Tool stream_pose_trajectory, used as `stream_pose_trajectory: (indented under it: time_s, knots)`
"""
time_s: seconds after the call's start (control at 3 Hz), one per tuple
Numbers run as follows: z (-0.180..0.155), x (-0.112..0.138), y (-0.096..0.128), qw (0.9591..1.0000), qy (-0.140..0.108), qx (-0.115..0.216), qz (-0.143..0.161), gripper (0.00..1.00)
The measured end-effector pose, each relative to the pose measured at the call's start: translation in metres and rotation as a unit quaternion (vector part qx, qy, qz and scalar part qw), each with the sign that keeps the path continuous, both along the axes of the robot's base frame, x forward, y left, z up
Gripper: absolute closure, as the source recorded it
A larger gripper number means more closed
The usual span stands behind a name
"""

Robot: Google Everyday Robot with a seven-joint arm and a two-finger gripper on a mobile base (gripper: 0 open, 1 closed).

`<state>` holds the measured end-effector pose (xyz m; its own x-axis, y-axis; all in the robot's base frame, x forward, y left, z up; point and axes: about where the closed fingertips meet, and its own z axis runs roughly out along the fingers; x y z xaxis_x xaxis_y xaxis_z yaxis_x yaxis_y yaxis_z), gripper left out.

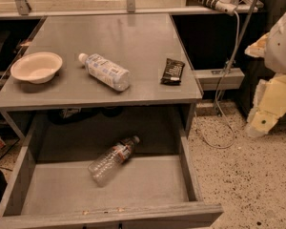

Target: Pick water bottle from top drawer and place on counter

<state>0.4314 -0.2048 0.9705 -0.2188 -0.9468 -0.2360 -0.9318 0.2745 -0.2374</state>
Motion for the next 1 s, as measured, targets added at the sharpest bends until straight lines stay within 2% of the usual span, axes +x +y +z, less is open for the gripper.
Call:
stream_pose_trajectory:
  time_s: [0.33,0.67,1.0]
  knots:
    - [-0.005,-0.011,0.038,0.9995,0.0,0.026,0.015,0.0]
    - [0.001,-0.025,0.095,0.9963,-0.004,0.068,0.052,0.0]
    - [0.001,-0.025,0.095,0.9963,-0.004,0.068,0.052,0.0]
